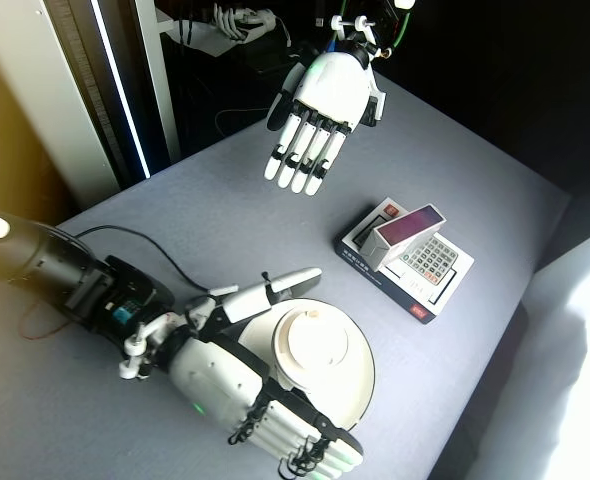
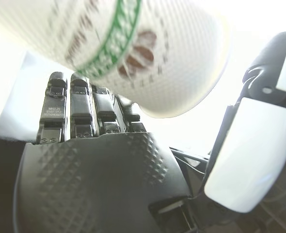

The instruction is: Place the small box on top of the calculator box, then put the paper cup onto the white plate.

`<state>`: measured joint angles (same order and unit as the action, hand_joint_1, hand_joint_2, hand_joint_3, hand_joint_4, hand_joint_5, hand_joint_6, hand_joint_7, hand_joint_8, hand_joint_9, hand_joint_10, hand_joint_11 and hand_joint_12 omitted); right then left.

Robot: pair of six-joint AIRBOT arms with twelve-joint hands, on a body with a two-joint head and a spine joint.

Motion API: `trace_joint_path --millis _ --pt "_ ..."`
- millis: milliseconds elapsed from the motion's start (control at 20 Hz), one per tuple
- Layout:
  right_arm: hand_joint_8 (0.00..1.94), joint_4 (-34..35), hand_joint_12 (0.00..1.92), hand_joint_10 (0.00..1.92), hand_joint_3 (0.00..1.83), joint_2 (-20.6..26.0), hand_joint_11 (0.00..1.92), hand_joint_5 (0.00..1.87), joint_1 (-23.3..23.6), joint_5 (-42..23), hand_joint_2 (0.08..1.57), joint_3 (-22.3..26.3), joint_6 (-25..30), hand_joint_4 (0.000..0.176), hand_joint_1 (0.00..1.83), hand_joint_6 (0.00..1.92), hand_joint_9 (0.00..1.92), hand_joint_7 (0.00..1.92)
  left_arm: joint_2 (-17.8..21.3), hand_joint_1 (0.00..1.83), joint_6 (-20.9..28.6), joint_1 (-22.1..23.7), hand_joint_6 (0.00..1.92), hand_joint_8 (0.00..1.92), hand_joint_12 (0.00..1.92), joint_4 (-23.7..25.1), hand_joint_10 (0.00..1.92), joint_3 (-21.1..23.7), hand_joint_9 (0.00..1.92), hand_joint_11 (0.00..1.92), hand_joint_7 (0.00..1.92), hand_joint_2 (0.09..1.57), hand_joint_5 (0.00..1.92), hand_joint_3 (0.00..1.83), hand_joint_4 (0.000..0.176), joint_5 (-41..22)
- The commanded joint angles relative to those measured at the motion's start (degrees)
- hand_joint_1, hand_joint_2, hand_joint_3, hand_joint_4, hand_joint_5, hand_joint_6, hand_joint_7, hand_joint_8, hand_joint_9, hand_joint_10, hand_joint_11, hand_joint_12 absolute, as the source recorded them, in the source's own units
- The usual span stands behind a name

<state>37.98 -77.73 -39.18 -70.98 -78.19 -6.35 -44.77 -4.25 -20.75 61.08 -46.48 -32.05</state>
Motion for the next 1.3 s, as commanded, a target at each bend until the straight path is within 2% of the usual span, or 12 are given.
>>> trace_joint_path --millis 0,100,200,350,400,550,650,800,1100,1250 --pt "0.0 -2.1 0.0 0.0 0.0 1.8 0.0 0.0 0.0 -7.6 0.59 0.7 0.6 0.0 0.65 0.0 0.0 0.0 0.3 0.38 0.3 0.6 0.01 0.01 0.69 -1.9 0.01 0.1 0.32 0.0 0.32 1.36 0.35 0.0 0.0 -4.4" --pt "0.0 -2.2 0.0 0.0 0.0 3.6 0.0 0.0 0.0 -7.6 0.57 2.2 0.6 0.0 0.65 0.0 0.0 0.0 0.3 0.37 0.3 0.6 0.01 0.01 0.79 -1.9 0.01 0.0 0.38 0.03 0.4 1.34 0.4 0.0 0.0 -4.4" --pt "0.0 -2.5 0.0 0.0 0.0 5.5 0.0 0.0 0.1 -7.5 0.57 4.0 0.5 0.0 0.62 0.0 0.0 0.0 0.3 0.35 0.3 0.6 0.0 0.0 0.65 -1.7 0.0 0.0 0.3 0.0 0.32 1.38 0.34 0.01 0.0 -4.4" --pt "0.0 -3.2 0.0 0.0 0.0 7.7 0.0 0.0 -0.1 -7.4 0.57 6.0 0.2 0.0 0.62 0.0 0.0 0.0 0.3 0.35 0.3 0.5 0.0 0.0 0.64 -1.6 0.0 0.1 0.3 0.0 0.31 1.38 0.34 0.01 0.0 -4.4" --pt "0.0 -3.3 0.0 0.0 0.0 8.6 0.0 0.0 -0.4 -7.3 0.58 6.6 0.2 0.0 0.62 0.0 0.0 0.0 0.2 0.32 0.2 0.6 0.0 0.01 0.75 -1.5 0.01 0.1 0.37 0.02 0.39 1.37 0.39 0.0 0.0 -4.4" --pt "0.0 -5.4 0.0 0.0 0.0 11.9 0.0 0.0 -1.6 -5.8 0.59 9.2 -0.6 0.0 0.64 0.0 0.0 0.0 0.0 0.37 -0.1 1.1 0.0 0.0 0.82 -1.3 0.01 0.1 0.4 0.03 0.42 1.35 0.42 0.0 0.0 -4.6" --pt "0.0 -7.3 0.0 0.0 0.01 14.7 0.0 0.0 -2.4 -4.5 0.61 10.9 -0.9 0.0 0.63 0.0 0.0 0.0 -0.2 0.28 -0.7 1.4 0.0 0.0 0.83 -1.3 0.0 0.1 0.37 0.0 0.39 1.38 0.39 0.01 0.0 -5.0" --pt "0.0 -9.1 0.0 0.0 0.01 19.0 0.0 0.0 -3.0 -2.2 0.61 13.3 -1.1 0.0 0.6 0.0 0.0 0.0 -0.2 0.3 -1.9 2.0 0.0 0.0 0.78 -1.3 0.0 0.1 0.36 0.0 0.38 1.37 0.38 0.0 0.0 -5.9" --pt "0.0 -16.8 0.0 0.0 0.01 27.9 0.0 0.0 -3.0 -1.8 0.63 19.1 -4.0 0.0 0.61 0.0 0.0 0.0 -0.3 0.36 -3.3 2.3 0.0 0.01 0.82 -2.7 0.01 1.2 0.4 0.04 0.41 1.35 0.4 0.0 0.0 -6.2" --pt "0.0 -23.6 0.0 0.0 0.01 32.1 0.0 0.0 -3.0 -1.6 0.63 22.1 -8.5 0.0 0.59 0.0 0.0 0.0 -0.2 0.36 -3.6 2.5 0.0 0.0 0.84 -3.1 0.0 2.4 0.4 0.01 0.41 1.36 0.41 0.0 0.0 -6.0"
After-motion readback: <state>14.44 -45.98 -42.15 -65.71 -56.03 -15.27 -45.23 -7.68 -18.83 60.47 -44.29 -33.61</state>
